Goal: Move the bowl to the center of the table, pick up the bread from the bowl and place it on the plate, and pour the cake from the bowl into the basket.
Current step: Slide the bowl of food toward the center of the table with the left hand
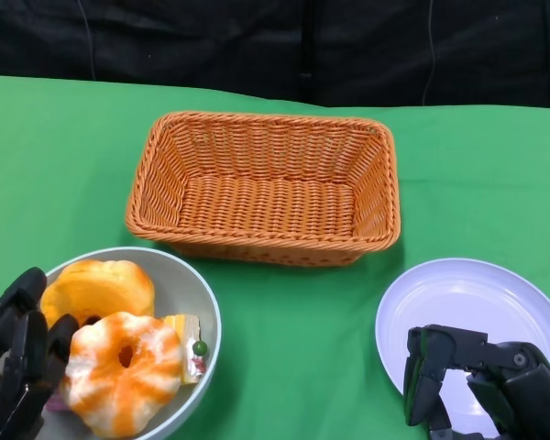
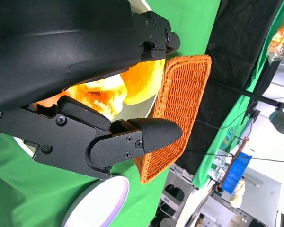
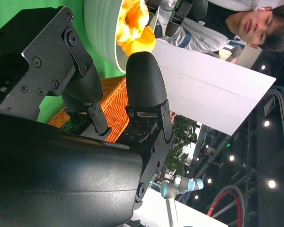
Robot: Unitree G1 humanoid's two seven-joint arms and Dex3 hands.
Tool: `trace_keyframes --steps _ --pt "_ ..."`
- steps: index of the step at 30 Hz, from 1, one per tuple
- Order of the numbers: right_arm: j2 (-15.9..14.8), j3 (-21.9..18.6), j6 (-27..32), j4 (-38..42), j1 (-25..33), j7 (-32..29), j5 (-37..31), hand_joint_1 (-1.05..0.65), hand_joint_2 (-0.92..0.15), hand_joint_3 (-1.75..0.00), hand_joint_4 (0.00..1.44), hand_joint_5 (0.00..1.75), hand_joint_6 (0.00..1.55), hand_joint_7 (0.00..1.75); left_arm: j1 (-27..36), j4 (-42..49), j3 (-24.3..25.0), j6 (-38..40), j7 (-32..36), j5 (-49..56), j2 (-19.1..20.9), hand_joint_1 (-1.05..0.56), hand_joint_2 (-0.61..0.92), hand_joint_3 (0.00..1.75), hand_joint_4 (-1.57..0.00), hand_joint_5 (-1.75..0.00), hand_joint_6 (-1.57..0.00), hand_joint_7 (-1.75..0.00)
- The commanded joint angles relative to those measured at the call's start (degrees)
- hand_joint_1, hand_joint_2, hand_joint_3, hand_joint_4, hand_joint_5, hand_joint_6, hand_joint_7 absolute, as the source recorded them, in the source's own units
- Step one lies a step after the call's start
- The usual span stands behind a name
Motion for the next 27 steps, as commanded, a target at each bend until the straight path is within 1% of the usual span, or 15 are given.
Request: trace_keyframes --steps 1,5,6,10,12,14,17,19,22,25,27 --pt "-0.79 -0.56 0.34 -0.92 0.58 -0.02 0.46 0.29 -0.27 -1.75 0.94 1.75 0.84 1.58 0.99 -1.31 -1.39 -6.05 1.63 6.77 -0.19 -0.69 0.92 0.66 0.00 0.00 0.00 0.00" --pt "-0.78 -0.42 0.63 -1.01 0.44 0.15 0.79 0.30 -0.27 -1.75 0.94 1.75 0.84 1.58 1.13 -1.08 -2.38 -16.24 4.58 15.31 -2.87 -0.68 0.92 0.56 -0.11 -0.05 -0.08 -0.03" --pt "-0.74 -0.42 0.65 -1.00 0.42 0.10 0.72 0.30 -0.28 -1.75 0.94 1.75 0.84 1.58 1.09 -0.69 -2.58 -18.23 4.92 16.80 -3.29 -0.67 0.92 0.55 -0.13 -0.07 -0.09 -0.04" --pt "-0.68 -0.50 0.41 -0.95 0.45 -0.05 0.51 0.31 -0.28 -1.75 0.93 1.75 0.84 1.58 0.61 2.85 -3.08 -30.25 8.55 26.84 -4.55 -0.64 0.92 0.52 -0.20 -0.11 -0.15 -0.05" --pt "-0.61 -0.55 0.22 -0.86 0.39 -0.15 0.36 0.32 -0.27 -1.75 0.93 1.75 0.84 1.58 0.29 4.58 -3.09 -34.78 10.94 31.55 -4.75 -0.65 0.92 0.51 -0.23 -0.12 -0.18 -0.06" --pt "-0.64 -0.57 0.38 -0.98 0.42 -0.19 0.24 0.32 -0.27 -1.75 0.93 1.75 0.84 1.57 -0.12 6.84 -2.87 -39.96 14.19 37.78 -4.09 -0.65 0.92 0.52 -0.24 -0.13 -0.19 -0.07" --pt "-0.66 -0.53 0.43 -1.00 0.40 -0.13 0.30 0.32 -0.27 -1.75 0.93 1.75 0.84 1.57 -1.01 10.07 -1.96 -46.03 20.70 46.41 -3.84 -0.65 0.92 0.54 -0.26 -0.15 -0.22 -0.07" --pt "-0.60 -0.55 0.31 -0.88 0.33 -0.18 0.25 0.31 -0.27 -1.75 0.93 1.75 0.84 1.57 -1.39 11.31 -1.36 -46.46 24.45 49.95 -4.31 -0.63 0.92 0.53 -0.27 -0.16 -0.24 -0.08" --pt "-0.59 -0.54 0.12 -0.72 0.28 -0.15 0.28 0.31 -0.27 -1.75 0.93 1.75 0.84 1.57 -1.47 11.44 -1.04 -44.02 28.71 54.05 -5.04 -0.59 0.92 0.52 -0.30 -0.19 -0.29 -0.10" --pt "-0.63 -0.55 -0.03 -0.63 0.17 -0.10 0.28 0.31 -0.27 -1.75 0.93 1.75 0.84 1.57 -1.53 11.64 -1.12 -38.43 28.50 54.50 -4.45 -0.55 0.92 0.53 -0.23 -0.17 -0.27 -0.08" --pt "-0.64 -0.53 0.07 -0.64 0.19 -0.07 0.38 0.31 -0.27 -1.75 0.93 1.75 0.84 1.57 -1.54 11.57 -1.41 -34.51 26.90 54.11 -3.53 -0.54 0.92 0.54 -0.20 -0.16 -0.24 -0.06"
